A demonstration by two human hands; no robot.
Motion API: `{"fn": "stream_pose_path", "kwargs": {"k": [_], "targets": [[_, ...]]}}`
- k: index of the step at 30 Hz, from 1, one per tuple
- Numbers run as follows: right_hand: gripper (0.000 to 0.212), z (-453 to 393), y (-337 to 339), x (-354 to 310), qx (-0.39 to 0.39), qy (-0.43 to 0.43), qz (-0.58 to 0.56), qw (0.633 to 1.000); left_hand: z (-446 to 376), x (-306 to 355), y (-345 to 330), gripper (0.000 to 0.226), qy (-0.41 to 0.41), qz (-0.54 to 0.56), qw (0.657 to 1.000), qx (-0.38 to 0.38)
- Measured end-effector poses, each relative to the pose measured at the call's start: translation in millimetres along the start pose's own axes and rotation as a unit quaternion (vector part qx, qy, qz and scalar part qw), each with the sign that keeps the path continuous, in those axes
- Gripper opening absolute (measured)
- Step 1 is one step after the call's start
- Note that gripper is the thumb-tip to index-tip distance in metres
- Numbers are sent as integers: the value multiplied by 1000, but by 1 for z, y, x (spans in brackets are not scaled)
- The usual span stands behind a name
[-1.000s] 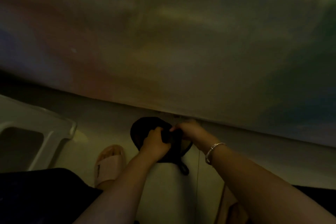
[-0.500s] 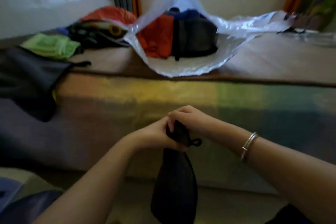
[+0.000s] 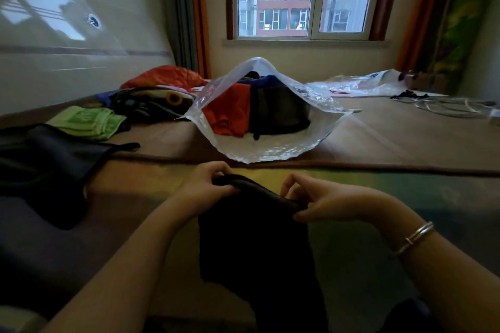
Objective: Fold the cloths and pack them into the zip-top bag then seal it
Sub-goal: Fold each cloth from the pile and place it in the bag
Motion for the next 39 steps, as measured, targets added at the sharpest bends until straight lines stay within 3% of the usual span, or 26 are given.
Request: {"fn": "stream_pose_path", "kwargs": {"k": [4,7,10,12,15,17,20,26,30,36,39], "targets": [[18,4,17,19,52,-66,176,981,7,-7,25,8,20,25,997,70],[8,13,43,13,133,-53,207,968,13,-18,49,9,41,55,986,151],[2,22,61,-1,220,12,149,964,12,-30,56,21,70,58,981,169],[12,29,69,-17,278,91,92,952,9,-39,55,27,90,34,982,160],[10,40,82,-31,334,185,-103,918,10,-50,68,20,134,-109,964,201],[11,42,84,-26,332,198,-285,877,21,-42,75,22,138,-178,944,242],[6,36,77,-20,309,181,-414,837,21,-35,71,20,105,-127,958,233],[16,21,55,-31,228,174,-466,837,10,-26,56,27,62,-7,981,185],[16,13,39,-42,176,182,-441,861,4,-7,38,19,31,117,986,119],[16,5,26,-49,177,178,-377,892,5,28,11,16,-23,238,970,43],[15,4,21,-56,182,196,-357,895,11,44,2,20,-46,217,975,7]]}}
Point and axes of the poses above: each hand's wrist, its own z-axis away from the middle knuckle, its own y-axis out of the back of the hand, x = y × z, the point moved 10 cm from there along -z, towards the middle knuckle, and after that the axes turned 15 degrees about -z, right-handed, at the moved point
